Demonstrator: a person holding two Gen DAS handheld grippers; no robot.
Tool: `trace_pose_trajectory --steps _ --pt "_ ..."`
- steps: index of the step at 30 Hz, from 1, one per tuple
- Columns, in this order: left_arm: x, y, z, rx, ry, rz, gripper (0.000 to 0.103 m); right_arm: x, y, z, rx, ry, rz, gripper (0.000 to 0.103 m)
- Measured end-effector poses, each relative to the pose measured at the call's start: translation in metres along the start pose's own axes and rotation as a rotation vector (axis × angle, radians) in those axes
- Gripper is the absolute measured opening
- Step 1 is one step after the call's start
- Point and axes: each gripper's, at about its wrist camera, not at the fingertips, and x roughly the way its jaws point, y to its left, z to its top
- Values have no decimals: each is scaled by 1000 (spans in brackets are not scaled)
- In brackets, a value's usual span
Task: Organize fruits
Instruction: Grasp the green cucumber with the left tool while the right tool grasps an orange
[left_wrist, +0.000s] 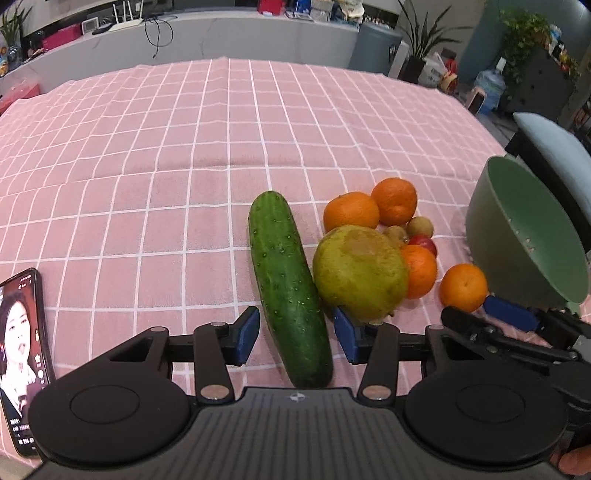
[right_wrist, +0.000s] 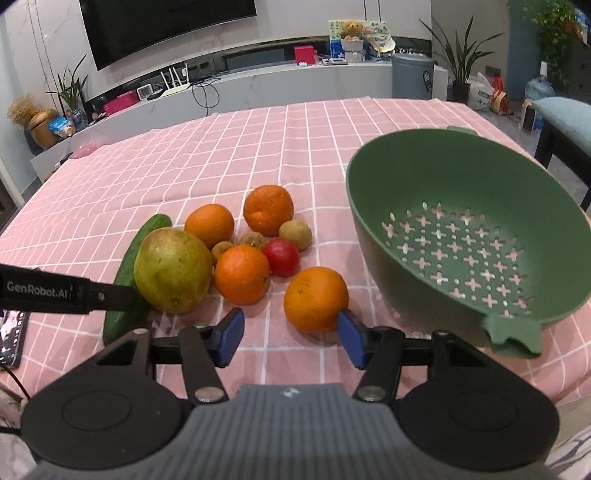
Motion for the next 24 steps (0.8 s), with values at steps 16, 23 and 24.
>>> trace_pose_trajectory --steps 16,23,24 --pt "1 10 1 -24 43 -47 38 18 -2 3 42 0 -62 36" --pt "-2 11 3 12 59 -14 48 2 8 -9 -21 17 9 36" --pt "0 10 5 26 63 -9 50 2 9 -10 -26 14 8 36"
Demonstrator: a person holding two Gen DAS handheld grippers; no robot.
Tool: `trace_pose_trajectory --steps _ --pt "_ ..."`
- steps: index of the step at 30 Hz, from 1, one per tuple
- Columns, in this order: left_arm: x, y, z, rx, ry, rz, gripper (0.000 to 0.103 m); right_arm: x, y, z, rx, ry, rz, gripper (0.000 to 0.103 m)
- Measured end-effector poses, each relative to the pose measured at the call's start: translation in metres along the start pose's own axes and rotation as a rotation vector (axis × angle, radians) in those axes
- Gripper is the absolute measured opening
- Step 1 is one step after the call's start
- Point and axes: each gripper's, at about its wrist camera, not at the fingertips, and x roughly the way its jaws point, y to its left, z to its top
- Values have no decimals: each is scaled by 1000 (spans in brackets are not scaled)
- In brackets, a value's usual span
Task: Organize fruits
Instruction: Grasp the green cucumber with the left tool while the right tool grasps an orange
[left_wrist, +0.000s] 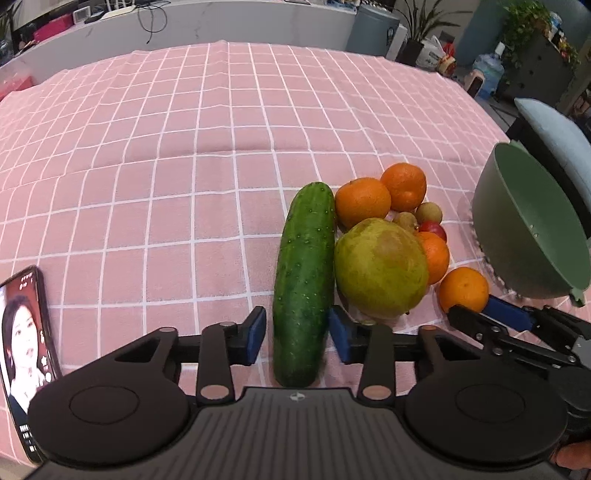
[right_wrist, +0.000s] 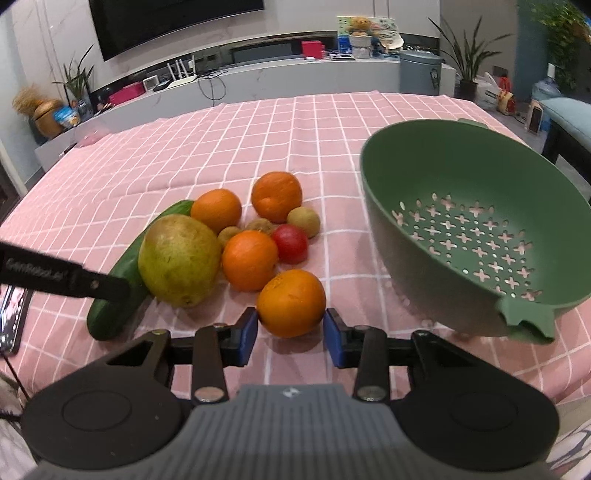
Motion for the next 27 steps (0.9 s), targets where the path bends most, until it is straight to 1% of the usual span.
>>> trace_pose_trajectory --steps 5,8,12,17,19,22,24,27 --pt "10 -16 8 109 -11 48 53 2 -2 2 14 -5 10 38" --pt "16 -22 9 151 -21 69 53 4 -1 3 14 -3 2 42" --pt "24 -20 10 148 -25 65 53 9 0 6 9 -7 -11 43" --pt "31 -22 11 159 -33 79 52 12 1 6 7 -2 -26 43" --pt "33 -23 11 164 -38 82 50 13 1 6 7 2 -25 42" --pt "33 -24 11 166 -44 73 43 14 1 5 7 6 -32 40" --pt "33 -25 11 168 -48 76 43 14 1 5 8 5 -31 40" --pt "31 -22 11 145 -46 70 42 12 2 5 4 7 -25 40"
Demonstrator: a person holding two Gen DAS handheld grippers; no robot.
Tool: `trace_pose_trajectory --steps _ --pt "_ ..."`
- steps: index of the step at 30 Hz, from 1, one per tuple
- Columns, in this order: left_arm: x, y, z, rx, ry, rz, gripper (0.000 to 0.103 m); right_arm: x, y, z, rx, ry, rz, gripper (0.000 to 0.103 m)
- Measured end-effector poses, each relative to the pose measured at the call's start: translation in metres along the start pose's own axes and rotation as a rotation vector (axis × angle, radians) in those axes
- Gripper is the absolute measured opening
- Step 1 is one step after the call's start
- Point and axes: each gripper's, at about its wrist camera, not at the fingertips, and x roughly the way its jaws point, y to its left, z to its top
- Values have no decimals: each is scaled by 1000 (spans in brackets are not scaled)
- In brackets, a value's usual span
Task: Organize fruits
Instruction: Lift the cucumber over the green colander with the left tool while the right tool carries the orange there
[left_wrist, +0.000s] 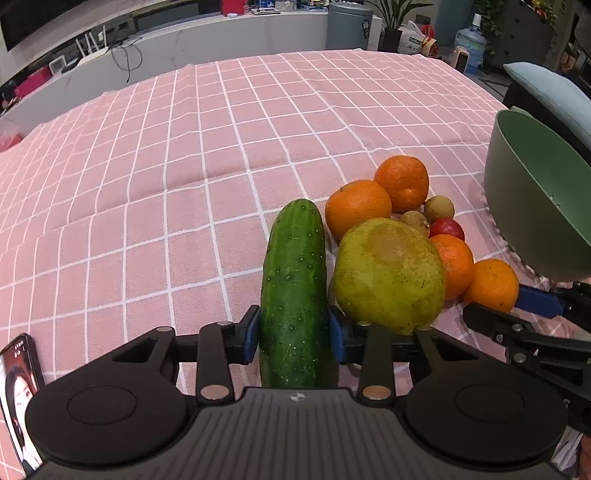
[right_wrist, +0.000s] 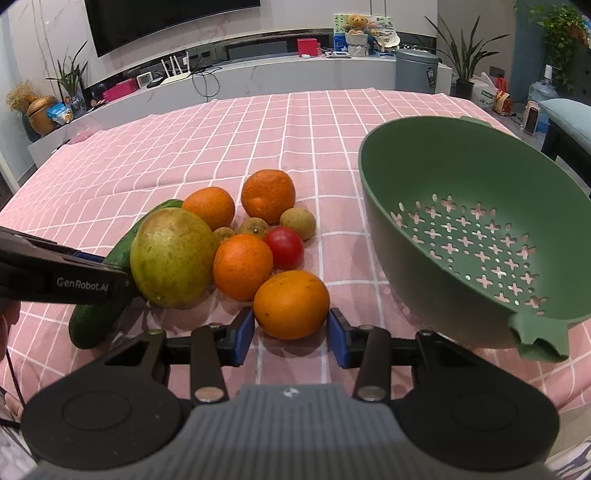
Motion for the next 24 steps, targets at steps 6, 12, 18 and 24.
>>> trace_pose_trajectory --steps 6,12,18,24 --pt "-17 17 0 -126 -27 -32 42 -5 -1 -1 7 2 25 39" --pt "-35 25 3 -205 -60 -47 42 -15 -1 2 11 -10 56 39" --pt "-67 10 16 -192 -151 -53 42 -45 1 16 -8 -94 112 39" --pt "-101 -19 39 -148 -254 -69 42 -79 -7 35 -57 -181 126 39"
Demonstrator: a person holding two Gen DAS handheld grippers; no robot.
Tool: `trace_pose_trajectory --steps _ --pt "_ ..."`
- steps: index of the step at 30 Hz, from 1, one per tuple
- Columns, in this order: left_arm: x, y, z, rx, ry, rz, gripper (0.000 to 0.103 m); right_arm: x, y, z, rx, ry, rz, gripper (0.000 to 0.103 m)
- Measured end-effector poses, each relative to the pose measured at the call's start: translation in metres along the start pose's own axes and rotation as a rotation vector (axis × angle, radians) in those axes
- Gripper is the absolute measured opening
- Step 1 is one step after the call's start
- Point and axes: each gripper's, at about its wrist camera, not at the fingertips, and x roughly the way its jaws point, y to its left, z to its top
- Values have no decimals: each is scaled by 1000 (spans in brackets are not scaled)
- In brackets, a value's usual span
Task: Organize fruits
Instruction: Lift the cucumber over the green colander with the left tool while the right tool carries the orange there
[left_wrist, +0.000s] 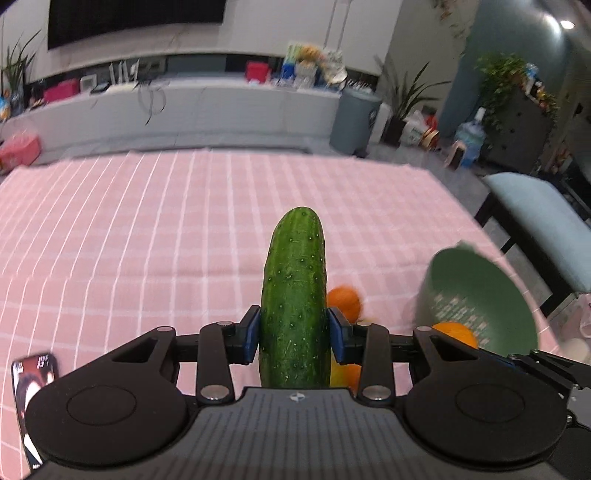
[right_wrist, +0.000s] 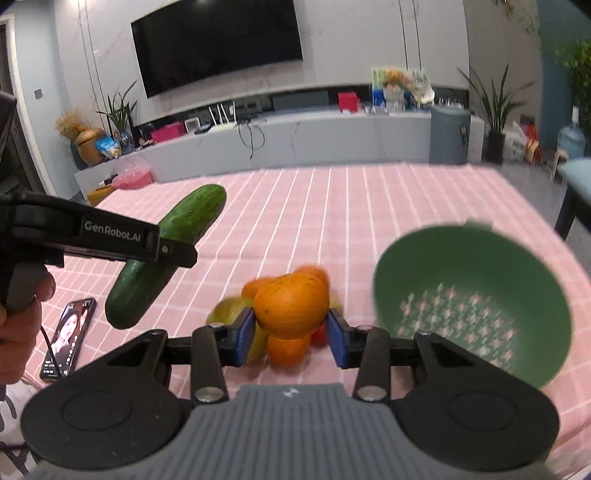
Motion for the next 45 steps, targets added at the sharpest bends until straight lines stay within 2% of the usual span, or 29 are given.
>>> trace_pose_trajectory --steps 6,11,14,22,27,30,37,45 --pt "-1 -50 22 75 -36 -81 42 -21 -27 23 -26 -50 -69 39" --pt "19 -90 31 103 24 -194 42 -29 -60 34 -38 -33 -134 39" --pt "37 -111 34 134 80 -223 42 -24 -80 37 -58 9 -163 39" --pt "88 -151 27 237 253 -213 42 5 -115 30 -109 133 -194 38" --pt "115 -159 25 263 350 -195 42 31 -126 31 -138 211 -161 38" --pt "126 -159 23 274 386 -175 42 49 -123 35 -205 261 -159 39" --pt "147 -155 21 297 460 -169 42 79 -131 27 -265 377 -136 39" --pt "148 -160 20 348 477 -159 42 90 -131 21 -273 427 -129 39"
